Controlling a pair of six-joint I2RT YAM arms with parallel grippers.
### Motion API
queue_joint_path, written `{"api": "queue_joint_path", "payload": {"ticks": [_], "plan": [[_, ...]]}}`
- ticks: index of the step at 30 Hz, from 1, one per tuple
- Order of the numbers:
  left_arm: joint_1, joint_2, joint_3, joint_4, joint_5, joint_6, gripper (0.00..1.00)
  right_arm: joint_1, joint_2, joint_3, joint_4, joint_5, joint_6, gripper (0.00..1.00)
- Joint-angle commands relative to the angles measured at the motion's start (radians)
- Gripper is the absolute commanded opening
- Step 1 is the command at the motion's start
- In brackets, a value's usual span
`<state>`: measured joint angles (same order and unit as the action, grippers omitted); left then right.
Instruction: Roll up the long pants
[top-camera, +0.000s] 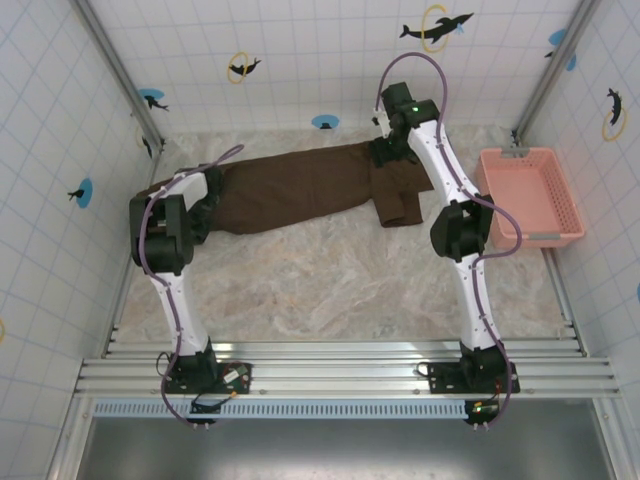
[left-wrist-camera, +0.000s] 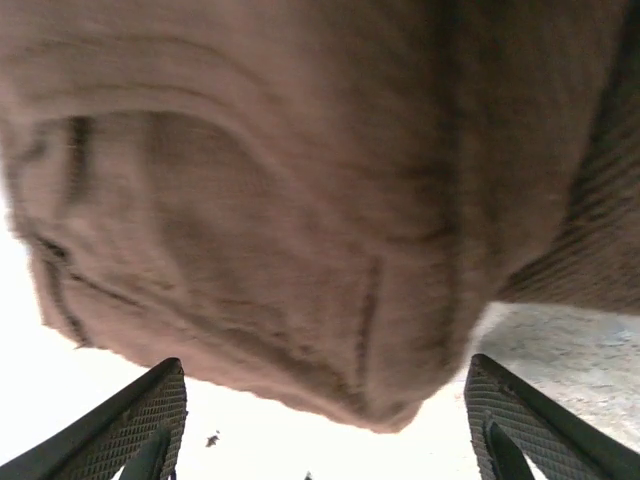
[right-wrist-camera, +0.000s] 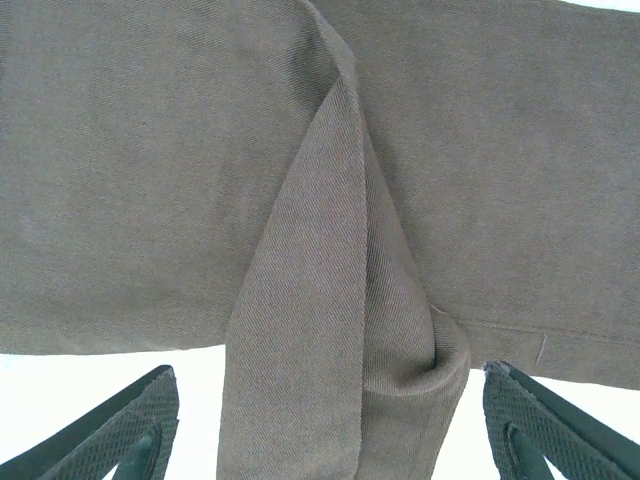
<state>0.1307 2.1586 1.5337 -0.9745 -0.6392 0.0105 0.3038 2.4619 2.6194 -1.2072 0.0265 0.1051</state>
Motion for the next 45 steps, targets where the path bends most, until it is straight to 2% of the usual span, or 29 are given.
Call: {"api": "queue_joint_path", "payload": {"ticks": [1,3,5,12,17,21,24,30,33,35,37,39,41,45], "plan": [[0.006,0.017,-0.018,-0.028,0.018,-0.026,0.66,0.006,0.003,0.027,0.007,-0.005,0.007,0.81],[0.013,0.022,-0.025,-0.024,0.014,-0.020,0.62,0.008,0.005,0.027,0.008,-0.004,0.007,0.81],[0.024,0.027,-0.025,-0.026,0.020,-0.015,0.54,0.013,0.009,0.027,0.012,-0.006,0.007,0.81],[0.043,-0.022,0.047,-0.070,0.005,0.007,0.01,0.035,0.020,0.023,0.021,0.003,0.004,0.81],[0.076,-0.069,0.167,-0.107,-0.016,0.027,0.00,0.041,0.028,0.019,0.028,0.009,0.009,0.81],[0.121,-0.046,0.326,-0.116,-0.014,0.023,0.00,0.043,0.026,0.011,0.028,0.013,0.007,0.81],[0.167,0.050,0.508,-0.159,0.013,-0.002,0.00,0.042,0.019,0.008,0.023,0.008,-0.002,0.81],[0.219,0.375,0.955,-0.266,0.039,-0.032,0.00,0.051,0.002,-0.017,0.009,0.004,-0.035,0.81],[0.230,0.462,1.026,-0.238,0.048,-0.028,0.13,0.058,-0.003,-0.028,0.005,0.008,-0.041,0.81],[0.237,0.480,0.998,-0.216,0.045,-0.031,0.38,0.059,0.000,-0.027,0.003,0.013,-0.033,0.81],[0.239,0.477,0.944,-0.195,0.012,-0.029,0.70,0.058,0.000,-0.023,0.003,0.041,-0.028,0.82],[0.241,0.455,0.888,-0.164,-0.019,-0.011,0.87,0.049,-0.011,-0.020,-0.007,0.073,-0.026,0.82],[0.241,0.425,0.863,-0.152,-0.061,-0.008,0.97,0.034,-0.034,-0.028,-0.034,0.110,-0.028,0.82],[0.217,0.310,0.799,-0.140,-0.065,-0.031,0.97,-0.006,-0.089,-0.108,-0.119,0.207,-0.034,0.82]]}}
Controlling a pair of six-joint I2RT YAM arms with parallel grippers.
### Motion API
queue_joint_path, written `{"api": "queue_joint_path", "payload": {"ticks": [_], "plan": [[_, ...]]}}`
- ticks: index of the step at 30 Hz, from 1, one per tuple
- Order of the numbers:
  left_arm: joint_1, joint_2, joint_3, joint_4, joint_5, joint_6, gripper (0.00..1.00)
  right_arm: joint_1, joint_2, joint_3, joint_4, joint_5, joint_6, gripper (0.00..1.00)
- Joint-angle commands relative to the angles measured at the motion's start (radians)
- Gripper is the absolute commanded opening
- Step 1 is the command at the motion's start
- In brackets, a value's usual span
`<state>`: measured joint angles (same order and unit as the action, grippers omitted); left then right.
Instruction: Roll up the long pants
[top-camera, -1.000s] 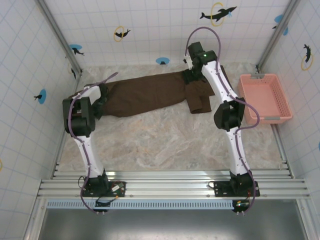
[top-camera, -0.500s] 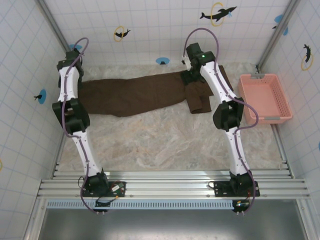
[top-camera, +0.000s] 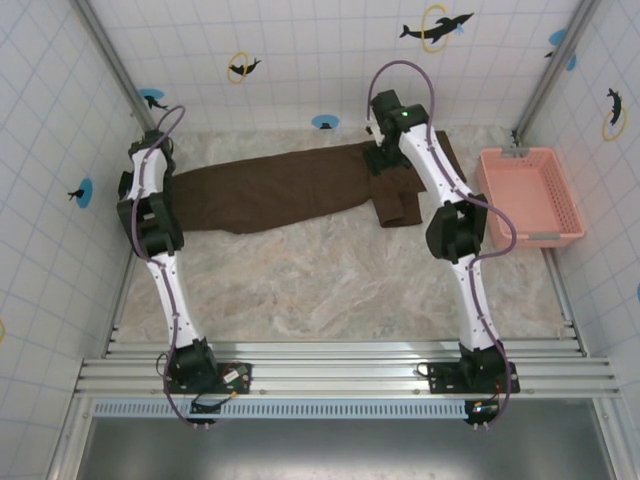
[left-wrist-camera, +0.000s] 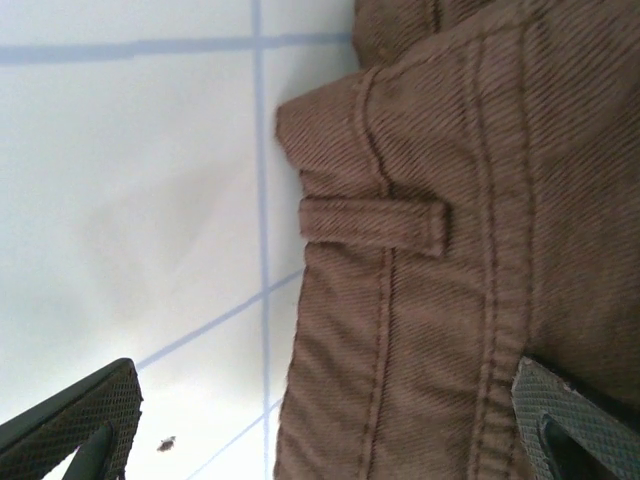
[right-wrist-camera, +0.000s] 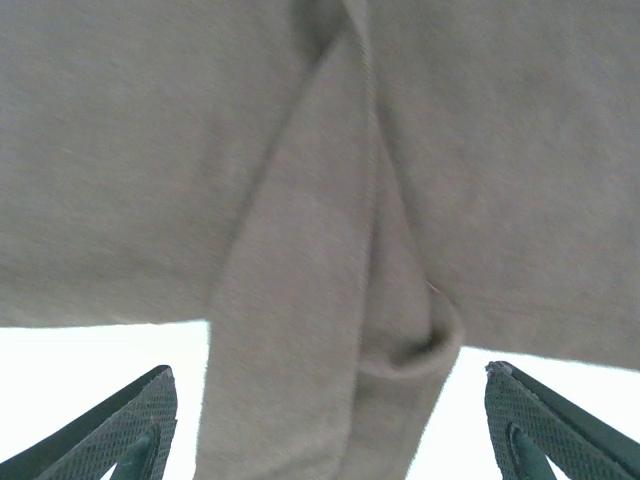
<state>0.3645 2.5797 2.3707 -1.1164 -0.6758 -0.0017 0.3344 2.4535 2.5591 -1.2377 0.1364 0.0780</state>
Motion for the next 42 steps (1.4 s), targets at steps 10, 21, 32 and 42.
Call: {"api": "queue_joint_path", "payload": {"ticks": [10,21,32,42], "plan": [[-0.402,-0.158,-0.156,0.045,0.123,-0.063,0.97,-0.095,-0.270,-0.585,0.053,0.063,-0.012,0.81],[-0.460,-0.045,-0.135,-0.032,0.269,-0.273,0.97,-0.087,-0.328,-0.759,0.205,-0.196,-0.013,0.76],[-0.480,-0.029,-0.123,-0.071,0.268,-0.284,0.97,-0.144,-0.217,-0.683,0.264,-0.395,0.001,0.65],[-0.489,-0.028,-0.127,-0.089,0.249,-0.270,0.97,-0.158,-0.091,-0.593,0.268,-0.490,0.028,0.57]]}}
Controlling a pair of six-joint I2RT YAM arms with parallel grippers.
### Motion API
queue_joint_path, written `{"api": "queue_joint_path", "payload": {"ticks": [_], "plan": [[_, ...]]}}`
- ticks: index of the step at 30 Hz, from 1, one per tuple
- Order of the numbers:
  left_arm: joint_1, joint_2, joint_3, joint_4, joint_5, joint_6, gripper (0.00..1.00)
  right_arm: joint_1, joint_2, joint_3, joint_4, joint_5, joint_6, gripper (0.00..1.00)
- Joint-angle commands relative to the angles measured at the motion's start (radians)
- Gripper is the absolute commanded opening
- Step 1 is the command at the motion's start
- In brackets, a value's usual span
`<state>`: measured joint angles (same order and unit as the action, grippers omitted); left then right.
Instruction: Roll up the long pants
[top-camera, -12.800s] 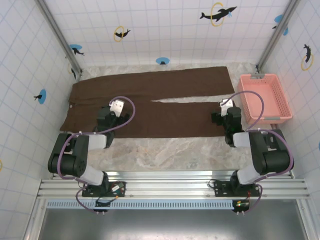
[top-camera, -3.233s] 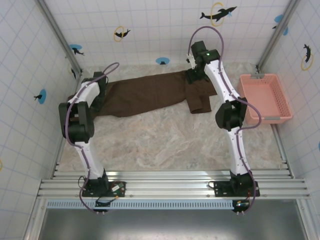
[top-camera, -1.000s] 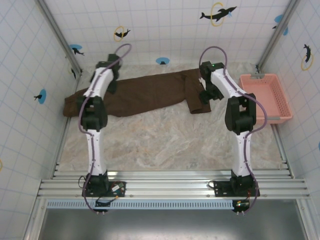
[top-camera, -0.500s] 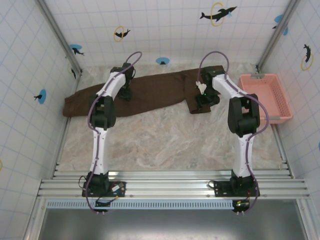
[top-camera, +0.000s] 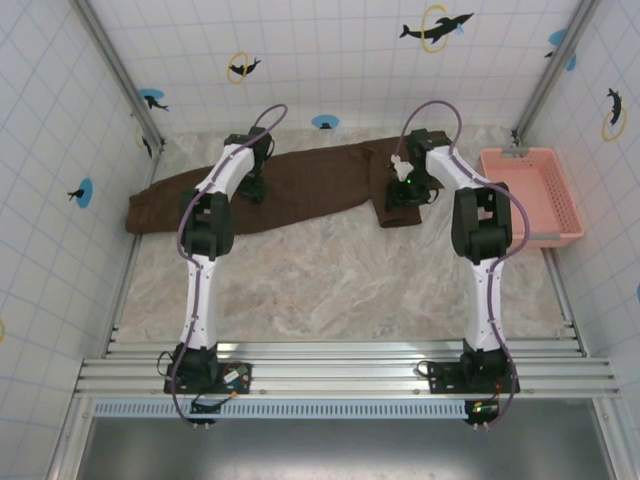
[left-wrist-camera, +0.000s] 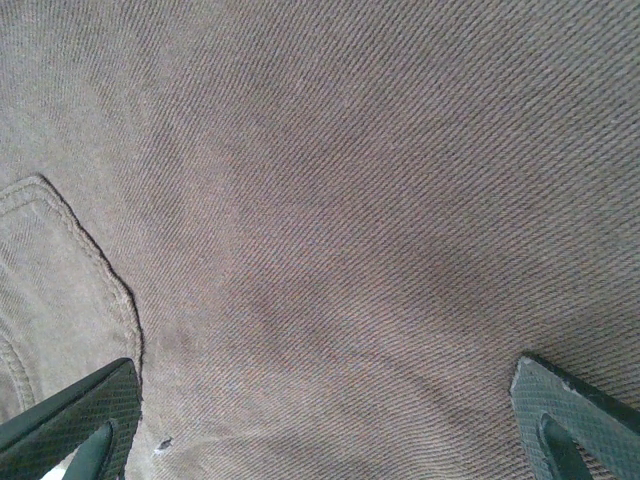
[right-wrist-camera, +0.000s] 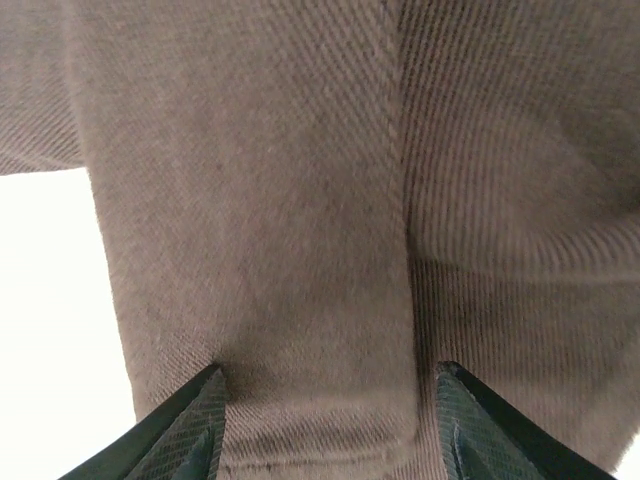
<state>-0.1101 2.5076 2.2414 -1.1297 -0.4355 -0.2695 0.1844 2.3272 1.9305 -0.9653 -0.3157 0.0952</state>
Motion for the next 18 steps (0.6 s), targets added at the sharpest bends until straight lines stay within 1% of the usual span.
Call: {"api": "queue_joint_path", "payload": {"ticks": [1,2,3,7,9,10,13,14,16,18], "plan": [[-0.013,0.043,0.005,-0.077,0.006,-0.001,0.97,-0.010,0.040,0.038,-0.005,-0.039,0.011,0.55],[-0.014,0.042,0.005,-0.079,0.005,-0.002,0.97,-0.012,0.044,0.036,-0.003,-0.049,0.009,0.52],[-0.015,0.042,0.006,-0.078,0.004,0.000,0.97,-0.015,0.046,0.036,-0.003,-0.060,0.006,0.47],[-0.017,0.039,-0.001,-0.079,0.009,0.014,0.97,-0.025,0.024,0.022,-0.006,-0.077,-0.008,0.16],[-0.020,0.034,-0.020,-0.081,-0.012,0.026,0.97,-0.031,-0.014,0.015,-0.011,-0.060,-0.015,0.04],[-0.021,0.030,-0.034,-0.079,-0.019,0.029,0.97,-0.036,-0.024,0.017,-0.016,-0.055,-0.019,0.01],[-0.020,0.019,-0.078,-0.079,-0.029,0.050,0.97,-0.053,-0.089,0.073,-0.076,-0.010,-0.037,0.00],[-0.020,0.020,-0.088,-0.085,-0.036,0.056,0.97,-0.059,-0.100,0.103,-0.104,0.040,-0.045,0.00],[-0.022,0.019,-0.108,-0.097,-0.054,0.067,0.97,-0.070,-0.111,0.169,-0.160,0.084,-0.059,0.00],[-0.021,0.014,-0.131,-0.102,-0.070,0.088,0.97,-0.075,-0.115,0.243,-0.208,0.161,-0.073,0.00]]}}
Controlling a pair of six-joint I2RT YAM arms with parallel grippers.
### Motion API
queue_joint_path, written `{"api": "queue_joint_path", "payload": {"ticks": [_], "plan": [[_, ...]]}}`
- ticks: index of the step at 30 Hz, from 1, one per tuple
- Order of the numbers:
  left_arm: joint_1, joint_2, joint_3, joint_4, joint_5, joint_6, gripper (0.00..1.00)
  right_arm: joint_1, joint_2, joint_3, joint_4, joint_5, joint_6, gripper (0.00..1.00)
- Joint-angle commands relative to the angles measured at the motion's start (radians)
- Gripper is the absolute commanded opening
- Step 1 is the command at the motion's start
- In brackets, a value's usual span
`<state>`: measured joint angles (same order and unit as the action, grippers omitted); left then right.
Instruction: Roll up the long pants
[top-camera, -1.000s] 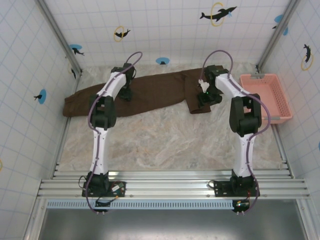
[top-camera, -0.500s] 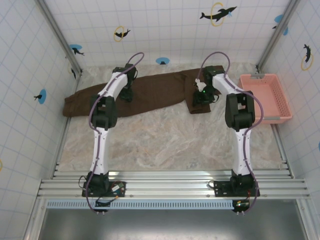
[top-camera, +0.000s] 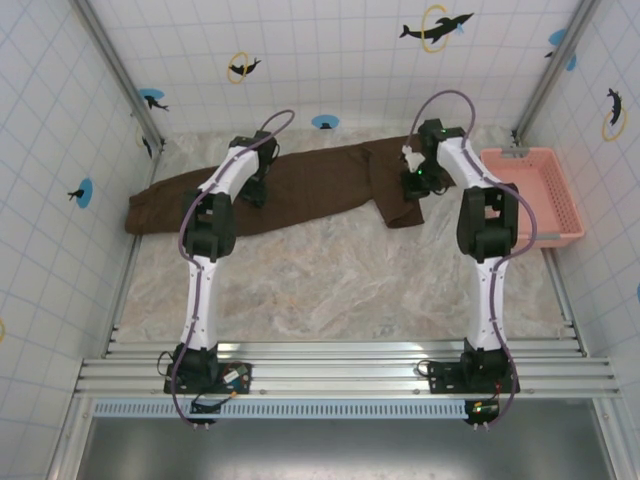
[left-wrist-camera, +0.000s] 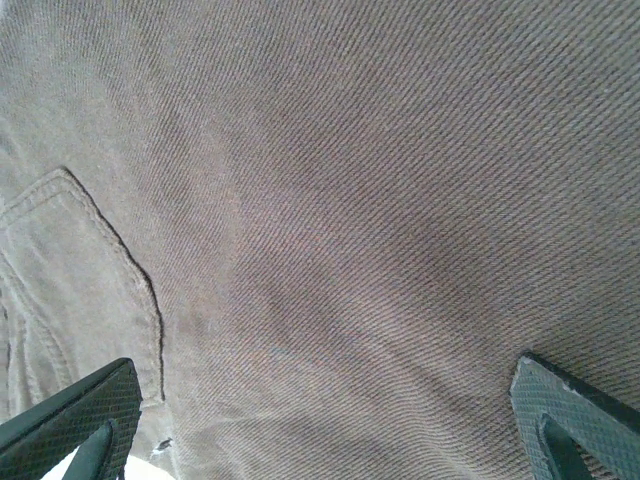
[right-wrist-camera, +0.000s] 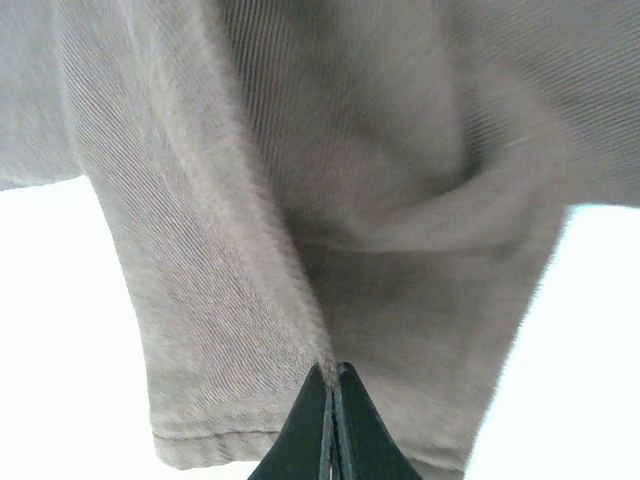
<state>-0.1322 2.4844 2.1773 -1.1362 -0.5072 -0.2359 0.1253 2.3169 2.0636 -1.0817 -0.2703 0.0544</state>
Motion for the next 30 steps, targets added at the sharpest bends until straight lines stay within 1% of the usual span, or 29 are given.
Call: {"api": "queue_joint_path", "payload": {"ticks": [1,6,9,11,12,16,20,23,26,30], "plan": [[0.000,0.033,-0.077,-0.095,-0.007,0.064,0.97,-0.019,-0.109,0.137,-0.103,0.142,-0.038,0.00],[0.001,-0.013,-0.161,-0.070,-0.030,0.087,0.97,-0.031,-0.079,0.325,-0.112,0.286,-0.054,0.00],[0.001,-0.047,-0.201,-0.056,-0.025,0.070,0.97,-0.053,0.005,0.482,-0.131,0.326,-0.052,0.00],[0.002,-0.053,-0.204,-0.065,-0.022,0.058,0.97,-0.070,0.053,0.558,-0.130,0.351,-0.042,0.00],[0.002,-0.052,-0.198,-0.081,-0.021,0.049,0.97,-0.080,0.078,0.585,-0.119,0.342,-0.036,0.00],[0.000,-0.065,-0.180,-0.115,-0.003,0.030,0.97,-0.104,0.140,0.608,-0.030,0.328,-0.012,0.00],[0.000,-0.078,-0.163,-0.152,-0.029,0.023,0.97,-0.117,0.214,0.645,0.035,0.333,0.007,0.00],[0.000,-0.074,-0.134,-0.194,-0.057,0.011,0.97,-0.121,0.256,0.675,0.077,0.312,0.022,0.00],[0.006,-0.081,-0.134,-0.204,-0.068,-0.012,0.97,-0.108,0.248,0.679,0.108,0.288,0.024,0.00],[0.020,-0.042,-0.090,-0.238,-0.067,-0.038,0.97,-0.092,0.186,0.670,0.066,0.294,-0.023,0.00]]}}
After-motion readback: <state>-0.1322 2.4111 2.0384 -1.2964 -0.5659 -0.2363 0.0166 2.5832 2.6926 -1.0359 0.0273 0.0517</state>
